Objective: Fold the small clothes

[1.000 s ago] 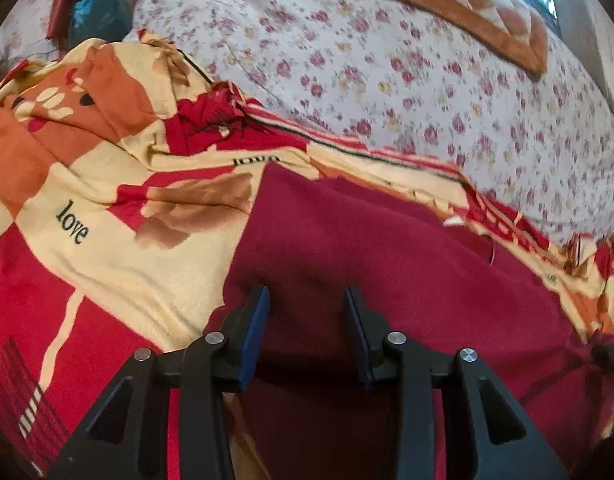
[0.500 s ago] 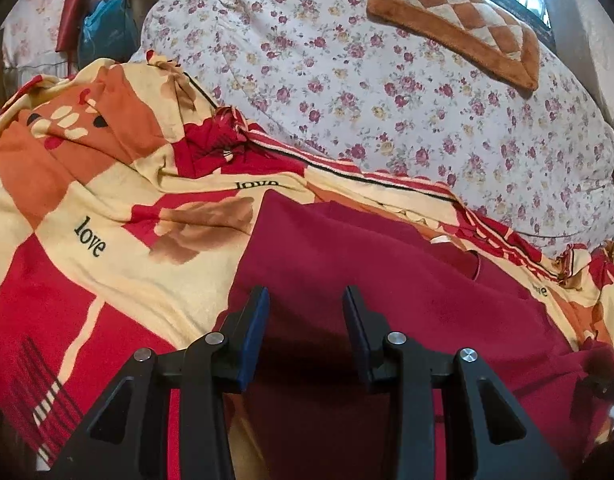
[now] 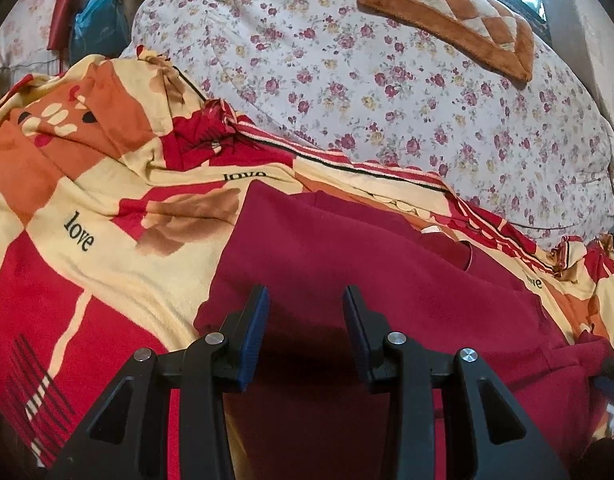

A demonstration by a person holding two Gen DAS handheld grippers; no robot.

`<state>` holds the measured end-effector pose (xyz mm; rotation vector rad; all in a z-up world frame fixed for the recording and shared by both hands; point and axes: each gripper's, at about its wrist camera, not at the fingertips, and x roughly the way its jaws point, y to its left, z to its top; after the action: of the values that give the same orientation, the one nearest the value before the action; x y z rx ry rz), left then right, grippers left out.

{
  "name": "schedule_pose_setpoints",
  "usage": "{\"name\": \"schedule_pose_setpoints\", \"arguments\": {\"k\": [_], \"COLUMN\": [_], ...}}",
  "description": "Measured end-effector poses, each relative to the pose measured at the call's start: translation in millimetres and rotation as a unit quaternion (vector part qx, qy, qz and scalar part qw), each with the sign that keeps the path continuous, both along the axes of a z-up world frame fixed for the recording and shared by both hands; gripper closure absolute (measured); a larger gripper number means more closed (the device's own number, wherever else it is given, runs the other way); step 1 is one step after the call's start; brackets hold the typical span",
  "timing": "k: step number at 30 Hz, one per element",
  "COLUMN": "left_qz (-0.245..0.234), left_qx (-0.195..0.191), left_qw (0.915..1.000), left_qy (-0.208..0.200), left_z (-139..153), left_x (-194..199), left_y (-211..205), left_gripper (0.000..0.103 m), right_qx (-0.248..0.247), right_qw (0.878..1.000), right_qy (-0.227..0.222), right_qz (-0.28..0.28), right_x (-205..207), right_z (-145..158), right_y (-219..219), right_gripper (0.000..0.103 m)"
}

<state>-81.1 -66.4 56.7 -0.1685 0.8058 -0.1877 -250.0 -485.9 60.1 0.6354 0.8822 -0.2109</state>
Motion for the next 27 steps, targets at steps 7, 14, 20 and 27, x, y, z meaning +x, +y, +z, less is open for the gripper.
{"name": "schedule_pose_setpoints", "arguments": {"k": [7,14,20,27], "left_qz": [-0.002,-0.007,-0.006,-0.004], "left_qx": [0.006,0.013,0.011,0.004], "left_qw": [1.0000,0.9999,0.9999,0.9999], "left_qy": [0.004,0.008,0.010,0.008], "left_z": [-3.4,-6.1,-6.8,-6.6], "left_x": [-1.0,0.1,0.7,3.1], "left_y": [-3.1,-7.2,-7.8,-6.9], "left_gripper": [0.086,0.086,0.086,0.086], "right_qx": [0.080,0.114,0.065,-0.045], "right_qw": [0.990,0.976,0.984,0.991], "right_qy": [-0.028,-0.033,-0.054,-0.112], "right_qz": [-0.116,-0.181,-0.157,-0.054], "right_x": [-37.7,-39.6,-23.6,5.4], "right_z": [-19.3,-38.5,-25.7,42.5], "right_y": [-50.0,-85.7,-91.6,-41.8], "right_gripper": [0.026,0.026,0.086,0.092]}}
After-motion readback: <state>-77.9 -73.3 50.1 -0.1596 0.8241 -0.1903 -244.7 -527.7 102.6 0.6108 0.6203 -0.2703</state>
